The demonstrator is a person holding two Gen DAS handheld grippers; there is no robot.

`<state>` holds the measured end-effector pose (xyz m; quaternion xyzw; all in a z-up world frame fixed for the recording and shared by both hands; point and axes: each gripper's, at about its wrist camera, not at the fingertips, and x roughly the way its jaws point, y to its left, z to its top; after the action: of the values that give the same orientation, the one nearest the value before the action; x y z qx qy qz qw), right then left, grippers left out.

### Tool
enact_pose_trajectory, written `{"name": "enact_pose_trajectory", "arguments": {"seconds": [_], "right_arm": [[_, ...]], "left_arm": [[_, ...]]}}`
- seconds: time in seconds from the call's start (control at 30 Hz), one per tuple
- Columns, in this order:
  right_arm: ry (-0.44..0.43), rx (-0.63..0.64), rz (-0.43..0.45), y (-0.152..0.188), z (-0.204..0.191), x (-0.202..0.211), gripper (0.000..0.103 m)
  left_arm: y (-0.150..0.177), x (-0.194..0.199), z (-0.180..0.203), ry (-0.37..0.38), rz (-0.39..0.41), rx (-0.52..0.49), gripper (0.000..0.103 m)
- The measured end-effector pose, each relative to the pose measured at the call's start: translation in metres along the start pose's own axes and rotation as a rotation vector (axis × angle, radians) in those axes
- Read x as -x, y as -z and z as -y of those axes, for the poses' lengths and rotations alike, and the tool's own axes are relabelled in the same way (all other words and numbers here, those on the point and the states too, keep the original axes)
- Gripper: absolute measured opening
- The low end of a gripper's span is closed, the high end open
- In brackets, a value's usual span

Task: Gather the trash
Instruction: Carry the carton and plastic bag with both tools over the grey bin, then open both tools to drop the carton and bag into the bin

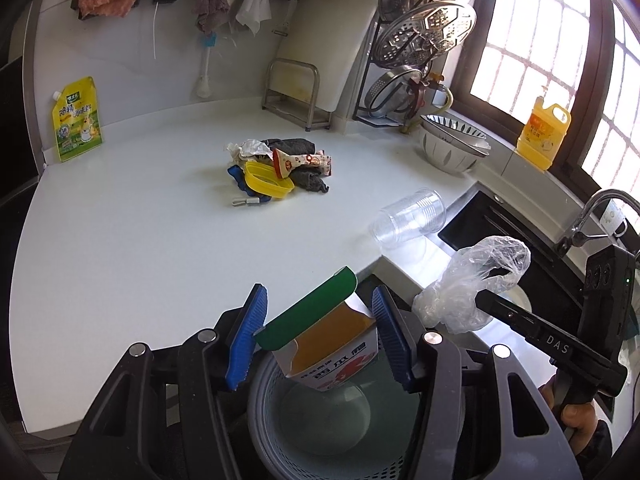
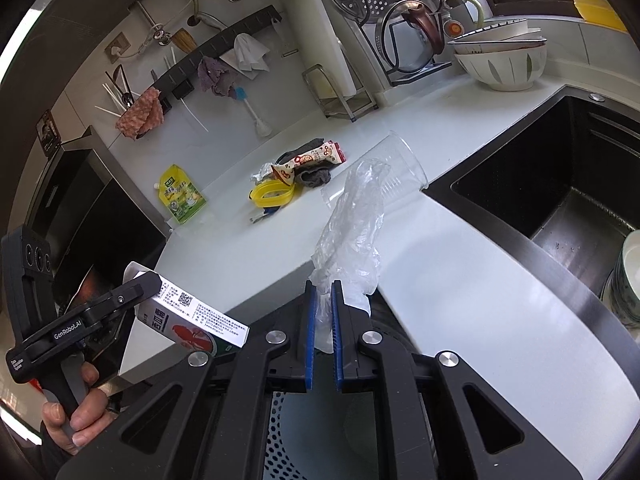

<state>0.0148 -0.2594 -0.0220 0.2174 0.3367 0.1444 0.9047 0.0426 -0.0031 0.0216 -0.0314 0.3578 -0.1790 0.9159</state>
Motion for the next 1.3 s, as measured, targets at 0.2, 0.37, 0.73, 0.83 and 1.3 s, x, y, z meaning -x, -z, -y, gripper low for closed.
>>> {"name": "enact_pose_trajectory", "arguments": {"seconds": [0.2, 0.37, 0.73, 0.83, 1.3], "right_arm": [[0.005, 0.013, -0.050, 0.034, -0.004, 0.003, 0.008], [0.015, 0.021, -0.089, 0.060, -0.004, 0.003, 0.008], [0.072, 0.031, -0.131, 0.096, 0.003, 0.001, 0.008], [0.076, 0.024, -0.144, 0.103, 0.006, -0.001, 0.008], [0.104, 0.054, -0.172, 0.112, 0.004, -0.009, 0.008]], "left_arm": [[0.032, 0.000, 0.012, 0.002, -0.035, -0.020, 0.054], [0.055, -0.009, 0.016, -0.002, -0.078, -0.033, 0.054], [0.088, -0.031, 0.021, -0.011, -0.137, -0.060, 0.054], [0.095, -0.035, 0.019, -0.011, -0.154, -0.058, 0.054], [0.105, -0.044, 0.013, -0.032, -0.179, -0.049, 0.054]]}}
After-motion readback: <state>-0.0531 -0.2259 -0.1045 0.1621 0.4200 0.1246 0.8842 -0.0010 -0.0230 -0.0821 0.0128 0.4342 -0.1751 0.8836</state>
